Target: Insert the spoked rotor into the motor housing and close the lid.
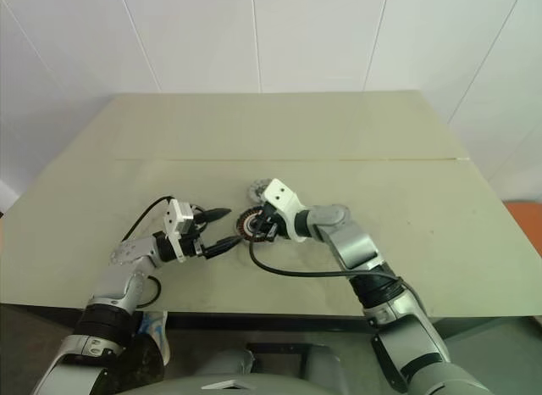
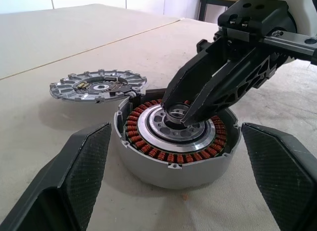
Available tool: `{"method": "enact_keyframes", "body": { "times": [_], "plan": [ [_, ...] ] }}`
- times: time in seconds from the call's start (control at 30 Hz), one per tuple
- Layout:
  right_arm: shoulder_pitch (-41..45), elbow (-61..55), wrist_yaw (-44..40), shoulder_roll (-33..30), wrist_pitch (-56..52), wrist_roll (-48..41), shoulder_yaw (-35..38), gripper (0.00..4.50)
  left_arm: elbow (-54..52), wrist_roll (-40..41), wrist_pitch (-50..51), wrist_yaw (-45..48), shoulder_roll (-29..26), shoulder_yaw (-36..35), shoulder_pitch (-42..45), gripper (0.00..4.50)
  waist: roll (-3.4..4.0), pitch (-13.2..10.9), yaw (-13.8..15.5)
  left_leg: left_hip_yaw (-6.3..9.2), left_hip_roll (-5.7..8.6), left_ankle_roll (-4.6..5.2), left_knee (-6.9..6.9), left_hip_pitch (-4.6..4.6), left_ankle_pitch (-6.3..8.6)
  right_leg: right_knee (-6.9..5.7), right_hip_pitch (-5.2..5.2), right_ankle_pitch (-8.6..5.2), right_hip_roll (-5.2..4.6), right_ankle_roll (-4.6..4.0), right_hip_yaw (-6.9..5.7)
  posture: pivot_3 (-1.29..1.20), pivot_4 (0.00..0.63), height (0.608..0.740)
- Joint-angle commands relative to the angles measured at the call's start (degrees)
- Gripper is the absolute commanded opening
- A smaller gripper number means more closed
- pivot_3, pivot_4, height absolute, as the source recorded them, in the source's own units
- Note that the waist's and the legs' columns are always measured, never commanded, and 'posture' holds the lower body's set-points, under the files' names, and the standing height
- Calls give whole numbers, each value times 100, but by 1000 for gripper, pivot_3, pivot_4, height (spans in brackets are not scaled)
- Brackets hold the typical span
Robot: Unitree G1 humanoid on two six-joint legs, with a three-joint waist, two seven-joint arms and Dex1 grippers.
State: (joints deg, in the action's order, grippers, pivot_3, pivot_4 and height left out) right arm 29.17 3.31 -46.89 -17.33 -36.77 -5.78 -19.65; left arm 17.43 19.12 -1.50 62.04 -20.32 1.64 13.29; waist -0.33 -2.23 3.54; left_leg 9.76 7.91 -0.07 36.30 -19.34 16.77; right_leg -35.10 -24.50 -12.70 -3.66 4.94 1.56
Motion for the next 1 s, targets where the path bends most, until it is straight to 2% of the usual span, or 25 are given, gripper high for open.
{"method": "enact_keyframes", "body": {
  "times": [0.03, 1.0],
  "plan": [
    [51, -36, 23, 40, 64, -35, 6, 655, -61, -16, -60, 25, -22, 24, 70, 4500, 0, 0, 0, 0, 0, 0, 0, 0, 0, 0, 0, 0, 0, -1, 0, 0, 0, 740],
    [91, 243, 175, 65, 351, -3, 60, 655, -105, 10, 4, 74, -43, 31, 20, 4500, -1, 2, -6, -2, 0, -3, 29, -1, -2, -10, 6, 17, 6, -5, 0, 0, 0, 740]
  ]
}}
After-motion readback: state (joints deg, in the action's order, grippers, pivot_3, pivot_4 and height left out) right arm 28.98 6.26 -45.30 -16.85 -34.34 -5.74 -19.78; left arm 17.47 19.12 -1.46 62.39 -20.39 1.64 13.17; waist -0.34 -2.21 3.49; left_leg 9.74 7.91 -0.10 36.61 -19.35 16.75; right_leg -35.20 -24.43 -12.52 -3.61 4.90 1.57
